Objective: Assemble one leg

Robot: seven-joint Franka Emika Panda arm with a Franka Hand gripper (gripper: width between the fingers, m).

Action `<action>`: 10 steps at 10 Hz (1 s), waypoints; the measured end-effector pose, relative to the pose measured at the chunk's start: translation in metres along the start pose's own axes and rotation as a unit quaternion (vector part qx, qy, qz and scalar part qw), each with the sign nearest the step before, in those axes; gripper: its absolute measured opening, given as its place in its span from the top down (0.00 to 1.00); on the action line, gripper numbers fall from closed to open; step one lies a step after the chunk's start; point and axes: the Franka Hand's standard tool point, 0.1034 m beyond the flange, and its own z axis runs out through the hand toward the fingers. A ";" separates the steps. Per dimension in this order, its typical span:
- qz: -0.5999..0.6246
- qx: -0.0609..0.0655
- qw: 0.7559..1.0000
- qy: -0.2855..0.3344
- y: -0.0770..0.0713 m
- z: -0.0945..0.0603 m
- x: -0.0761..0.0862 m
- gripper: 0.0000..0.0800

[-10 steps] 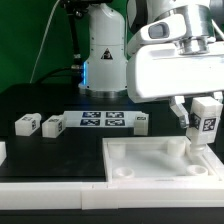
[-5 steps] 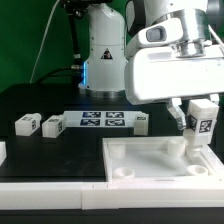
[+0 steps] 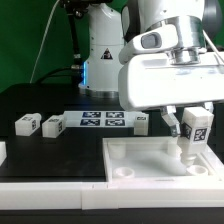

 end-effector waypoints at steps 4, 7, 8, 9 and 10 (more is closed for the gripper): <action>0.000 0.000 1.000 0.016 -0.004 0.009 0.000 0.64; 0.000 -0.001 1.000 0.029 -0.006 0.014 -0.002 0.64; 0.000 0.000 1.000 0.028 -0.007 0.016 -0.004 0.64; 0.000 0.000 1.000 0.027 -0.007 0.017 -0.005 0.64; 0.000 0.001 1.000 0.025 -0.007 0.019 -0.008 0.64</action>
Offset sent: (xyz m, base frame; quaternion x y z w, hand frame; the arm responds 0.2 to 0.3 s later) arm 0.0010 0.0056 -0.0169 -0.0038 0.0275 0.0015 0.9996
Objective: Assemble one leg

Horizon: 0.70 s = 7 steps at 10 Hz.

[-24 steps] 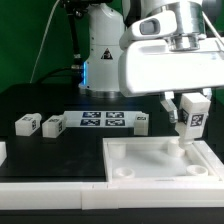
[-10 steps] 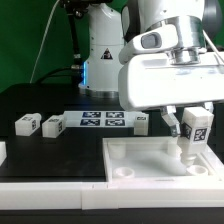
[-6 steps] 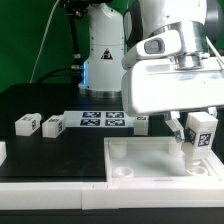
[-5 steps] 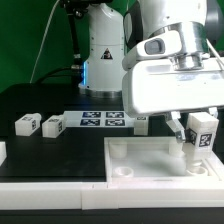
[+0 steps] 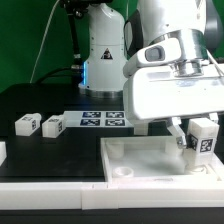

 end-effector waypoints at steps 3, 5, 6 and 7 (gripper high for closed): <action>-0.001 -0.001 1.000 0.004 0.000 0.004 -0.005 0.64; -0.002 -0.001 1.000 0.006 0.001 0.004 -0.005 0.64; -0.003 -0.001 1.000 0.006 0.001 0.005 -0.005 0.64; -0.003 -0.001 1.000 0.006 0.001 0.005 -0.005 0.45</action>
Offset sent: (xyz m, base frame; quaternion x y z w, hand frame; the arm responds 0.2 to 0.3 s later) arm -0.0066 0.0002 -0.0174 0.0247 -0.0109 0.0020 0.9996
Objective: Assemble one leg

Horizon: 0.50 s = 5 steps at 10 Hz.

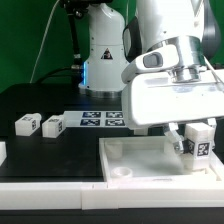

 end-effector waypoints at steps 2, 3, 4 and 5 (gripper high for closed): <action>-0.001 0.000 1.000 0.000 0.000 0.000 0.000 0.29; -0.001 0.000 1.000 0.000 0.000 0.000 0.000 0.21; -0.001 0.000 1.000 0.000 0.000 0.000 0.000 0.21; -0.002 0.000 1.000 0.000 0.000 0.000 0.000 0.19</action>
Offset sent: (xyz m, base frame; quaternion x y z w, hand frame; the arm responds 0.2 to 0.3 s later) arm 0.0000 0.0000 0.0000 0.0000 0.0000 0.0000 1.0000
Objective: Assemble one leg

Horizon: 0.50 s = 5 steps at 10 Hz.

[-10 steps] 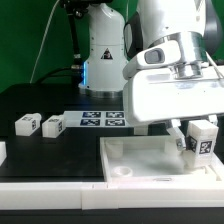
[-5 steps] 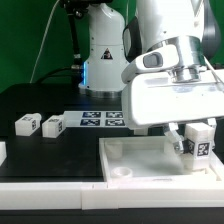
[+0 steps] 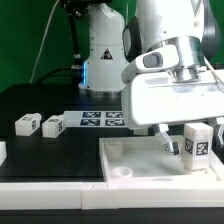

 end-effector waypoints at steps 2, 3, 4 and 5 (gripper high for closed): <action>0.005 -0.001 1.000 -0.005 -0.001 -0.006 0.007 0.19; 0.009 -0.002 1.000 -0.001 -0.001 -0.012 0.014 0.19; 0.007 -0.002 1.000 -0.005 0.000 -0.016 0.018 0.19; 0.007 -0.002 1.000 -0.010 0.003 -0.019 0.021 0.19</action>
Offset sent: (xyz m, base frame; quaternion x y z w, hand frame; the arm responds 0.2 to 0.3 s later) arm -0.0025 -0.0077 0.0313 -0.0181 -0.0428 0.0022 0.9989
